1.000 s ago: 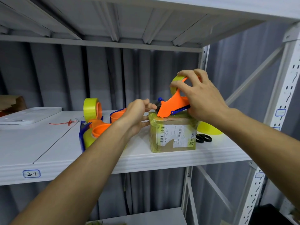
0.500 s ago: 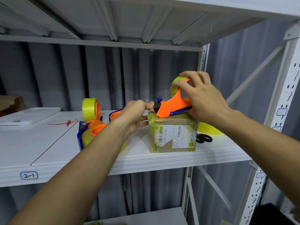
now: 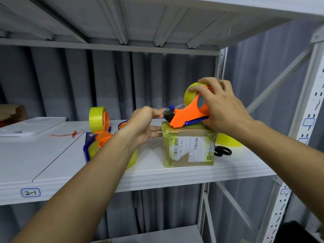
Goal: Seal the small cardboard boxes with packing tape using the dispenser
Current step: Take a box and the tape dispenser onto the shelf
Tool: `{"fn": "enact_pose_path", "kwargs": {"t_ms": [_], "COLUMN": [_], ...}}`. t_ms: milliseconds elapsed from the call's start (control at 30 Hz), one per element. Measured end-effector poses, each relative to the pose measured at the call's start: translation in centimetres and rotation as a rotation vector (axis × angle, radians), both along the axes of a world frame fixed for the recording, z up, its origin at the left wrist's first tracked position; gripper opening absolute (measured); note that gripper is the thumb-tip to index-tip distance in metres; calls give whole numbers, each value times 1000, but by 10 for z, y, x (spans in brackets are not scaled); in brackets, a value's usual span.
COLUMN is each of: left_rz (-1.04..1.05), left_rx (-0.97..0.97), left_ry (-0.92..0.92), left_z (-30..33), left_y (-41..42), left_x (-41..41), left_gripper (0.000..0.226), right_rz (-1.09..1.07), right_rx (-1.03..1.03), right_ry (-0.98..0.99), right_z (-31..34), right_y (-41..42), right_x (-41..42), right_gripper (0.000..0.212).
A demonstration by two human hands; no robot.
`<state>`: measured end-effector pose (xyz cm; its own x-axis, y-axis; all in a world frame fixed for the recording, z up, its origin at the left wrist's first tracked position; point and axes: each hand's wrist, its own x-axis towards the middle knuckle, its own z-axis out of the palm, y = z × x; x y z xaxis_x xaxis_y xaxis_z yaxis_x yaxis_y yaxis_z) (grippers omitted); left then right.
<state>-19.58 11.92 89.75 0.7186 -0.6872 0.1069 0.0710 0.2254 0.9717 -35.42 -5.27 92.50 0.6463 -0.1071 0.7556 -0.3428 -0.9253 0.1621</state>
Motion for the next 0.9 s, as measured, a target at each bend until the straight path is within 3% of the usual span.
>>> {"fn": "enact_pose_path", "kwargs": {"t_ms": [167, 333, 433, 600, 733, 800, 900], "left_rz": [94, 142, 68, -126, -306, -321, -254], "left_rx": [88, -177, -234, -285, -309, -342, -298], "left_ry": [-132, -231, -298, -229, -123, -75, -171], "left_z": [5, 22, 34, 36, 33, 36, 40], "left_y": [4, 8, 13, 19, 25, 31, 37], "left_x": [-3, -7, -15, -21, -16, -12, -7], "left_gripper": [14, 24, 25, 17, 54, 62, 51], "right_rz": [68, 183, 253, 312, 298, 269, 268], "right_rx": [-12, 83, 147, 231, 244, 257, 338], "right_ry": [39, 93, 135, 123, 160, 191, 231], "right_z": [7, 18, 28, 41, 46, 46, 41], "right_y": [-1, -4, -2, 3, 6, 4, 0], "right_x": [-3, -9, -12, -16, -18, -22, -27], "right_gripper": [98, 98, 92, 88, 87, 88, 89]}}
